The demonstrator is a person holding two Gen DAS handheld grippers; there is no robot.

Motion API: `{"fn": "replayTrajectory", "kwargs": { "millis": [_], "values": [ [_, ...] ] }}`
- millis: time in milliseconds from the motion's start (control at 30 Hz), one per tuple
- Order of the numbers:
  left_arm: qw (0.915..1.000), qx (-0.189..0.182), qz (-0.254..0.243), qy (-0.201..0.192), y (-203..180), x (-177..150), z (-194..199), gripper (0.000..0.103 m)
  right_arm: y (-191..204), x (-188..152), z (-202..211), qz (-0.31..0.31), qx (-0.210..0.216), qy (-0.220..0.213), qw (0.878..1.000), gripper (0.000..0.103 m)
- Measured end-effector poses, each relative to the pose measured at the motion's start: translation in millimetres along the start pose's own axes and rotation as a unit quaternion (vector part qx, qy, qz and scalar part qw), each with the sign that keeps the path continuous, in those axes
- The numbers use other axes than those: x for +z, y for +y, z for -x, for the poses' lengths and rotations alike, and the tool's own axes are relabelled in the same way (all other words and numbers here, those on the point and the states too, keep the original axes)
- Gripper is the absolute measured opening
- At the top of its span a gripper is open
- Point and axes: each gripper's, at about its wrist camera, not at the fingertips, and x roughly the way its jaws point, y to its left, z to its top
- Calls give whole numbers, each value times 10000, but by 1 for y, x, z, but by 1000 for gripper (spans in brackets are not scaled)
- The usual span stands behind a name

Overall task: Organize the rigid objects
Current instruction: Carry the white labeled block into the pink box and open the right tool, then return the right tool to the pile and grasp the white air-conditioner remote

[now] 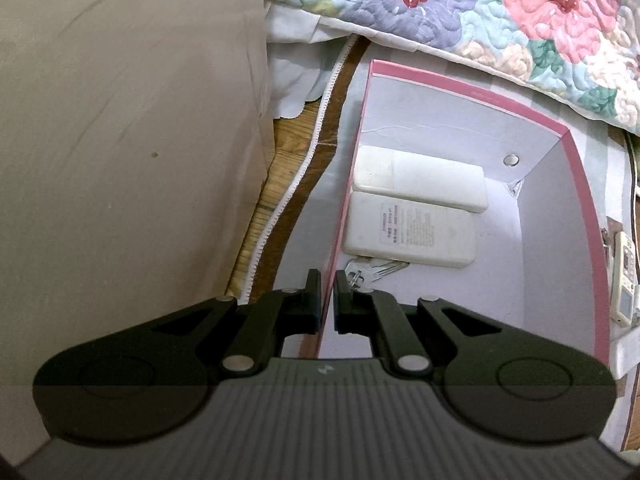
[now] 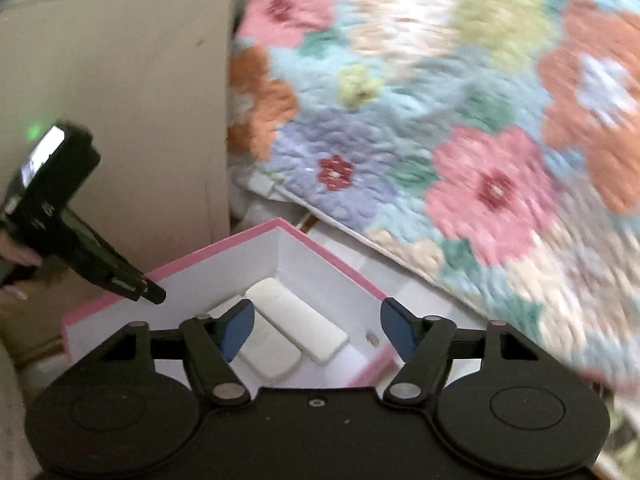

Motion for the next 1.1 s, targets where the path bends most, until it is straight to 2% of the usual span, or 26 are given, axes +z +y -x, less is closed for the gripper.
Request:
{"fn": "replayTrajectory", "kwargs": {
  "millis": [167,267,333,367,433,500,600,667,733,800,867,933,967,1000,1100],
  "values": [
    [10000,55,-14,7,-2,0,0,6,-42,-27,22,-817,-341,341,9955,76],
    [10000,79,-6,14,-3,1,-1,6,-76,-50,31,-1703,-569,668,9815,76],
    [9999,161,36,28,-6,1,-1,6,-104,-72,31,-2632,-693,1120,9557,76],
    [9997,250,-24,15,-10,1,-1,7,-121,-88,29,-3225,-700,1289,9351,76],
    [9990,406,-168,-19,-17,0,-2,7,-146,-117,25,-3979,-741,1454,9028,76],
    [9990,409,-154,-12,-16,0,-2,7,-159,-138,19,-4240,-920,1619,8863,76],
    [9994,327,-64,12,-12,2,-2,7,-171,-161,1,-4416,-1058,1799,8726,75],
    [9994,329,-69,0,-12,1,-2,7,-178,-173,-16,-4349,-1260,2002,8688,73],
    [9993,367,-116,-13,-13,1,-2,7,-181,-182,-28,-4159,-1548,2124,8706,71],
    [9991,391,-131,-23,-14,0,-1,7,-180,-187,-47,-3610,-1637,2365,8871,74],
    [9992,394,-109,-18,-14,0,-1,7,-178,-191,-60,-3193,-1604,2559,8982,80],
    [9992,397,-104,-10,-14,0,-1,7,-172,-186,-66,-2934,-1685,2553,9057,77],
    [9992,396,-102,-10,-14,0,-1,7,-171,-184,-68,-2880,-1662,2529,9085,66],
    [9992,393,-104,-13,-14,0,-1,7,-171,-182,-67,-2905,-1576,2450,9115,64],
    [9992,393,-101,-10,-14,0,-1,7,-169,-182,-64,-3037,-1607,2384,9083,62]
  ]
}}
